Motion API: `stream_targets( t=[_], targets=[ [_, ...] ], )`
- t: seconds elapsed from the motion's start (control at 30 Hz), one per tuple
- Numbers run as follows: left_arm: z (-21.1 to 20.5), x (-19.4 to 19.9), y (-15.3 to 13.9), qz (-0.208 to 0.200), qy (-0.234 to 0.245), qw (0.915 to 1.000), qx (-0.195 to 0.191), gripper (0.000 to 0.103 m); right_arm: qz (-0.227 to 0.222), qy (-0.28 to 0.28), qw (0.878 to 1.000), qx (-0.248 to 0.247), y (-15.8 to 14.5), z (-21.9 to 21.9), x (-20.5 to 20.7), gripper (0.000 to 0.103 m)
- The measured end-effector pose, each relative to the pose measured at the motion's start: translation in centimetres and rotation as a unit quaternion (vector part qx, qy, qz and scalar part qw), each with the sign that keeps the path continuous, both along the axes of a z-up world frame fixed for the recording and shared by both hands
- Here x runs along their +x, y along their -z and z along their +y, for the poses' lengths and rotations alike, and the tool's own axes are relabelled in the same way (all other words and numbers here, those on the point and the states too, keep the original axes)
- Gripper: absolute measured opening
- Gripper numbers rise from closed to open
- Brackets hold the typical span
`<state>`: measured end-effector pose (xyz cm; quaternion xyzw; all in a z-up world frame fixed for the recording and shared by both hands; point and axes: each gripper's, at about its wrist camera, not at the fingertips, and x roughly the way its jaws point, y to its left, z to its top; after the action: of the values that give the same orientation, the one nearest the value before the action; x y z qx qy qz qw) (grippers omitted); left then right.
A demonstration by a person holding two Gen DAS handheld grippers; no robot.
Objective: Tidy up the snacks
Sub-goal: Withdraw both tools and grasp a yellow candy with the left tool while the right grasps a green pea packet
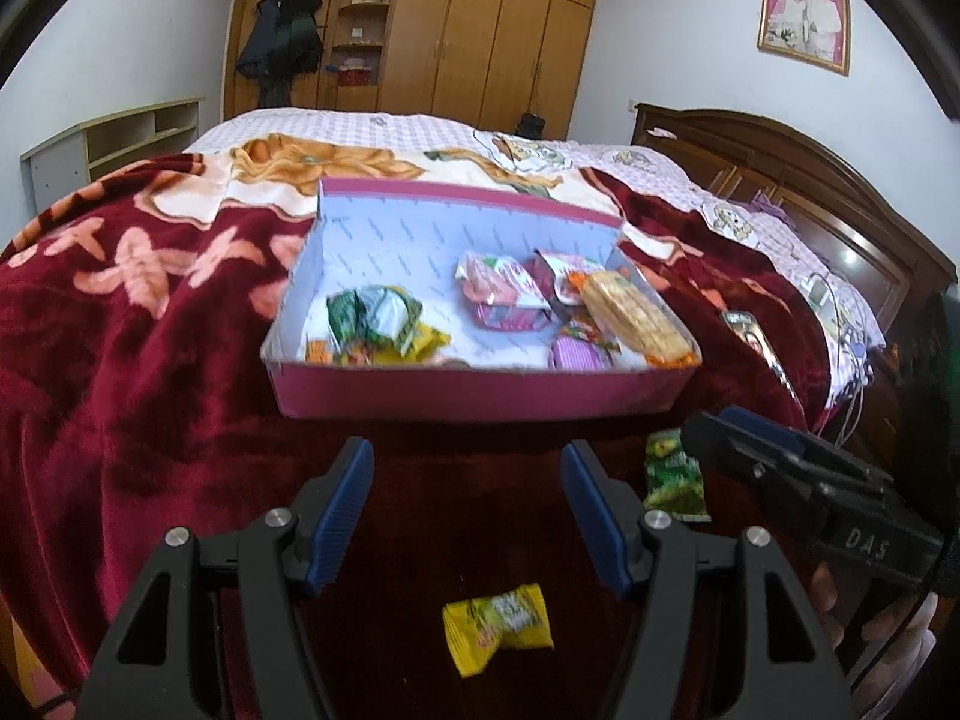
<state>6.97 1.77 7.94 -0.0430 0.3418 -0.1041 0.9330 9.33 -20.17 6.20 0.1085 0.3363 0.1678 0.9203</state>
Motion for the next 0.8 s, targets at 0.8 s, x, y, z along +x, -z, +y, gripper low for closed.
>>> stream_targets(
  t=[0.8],
  targets=[
    [-1.2, -3.4, 2.5, 0.026, 0.011, 0.9994, 0.018, 0.069, 0.021, 0.015, 1.0, -0.003, 1.8, -1.0, -1.7, 0.074]
  ],
)
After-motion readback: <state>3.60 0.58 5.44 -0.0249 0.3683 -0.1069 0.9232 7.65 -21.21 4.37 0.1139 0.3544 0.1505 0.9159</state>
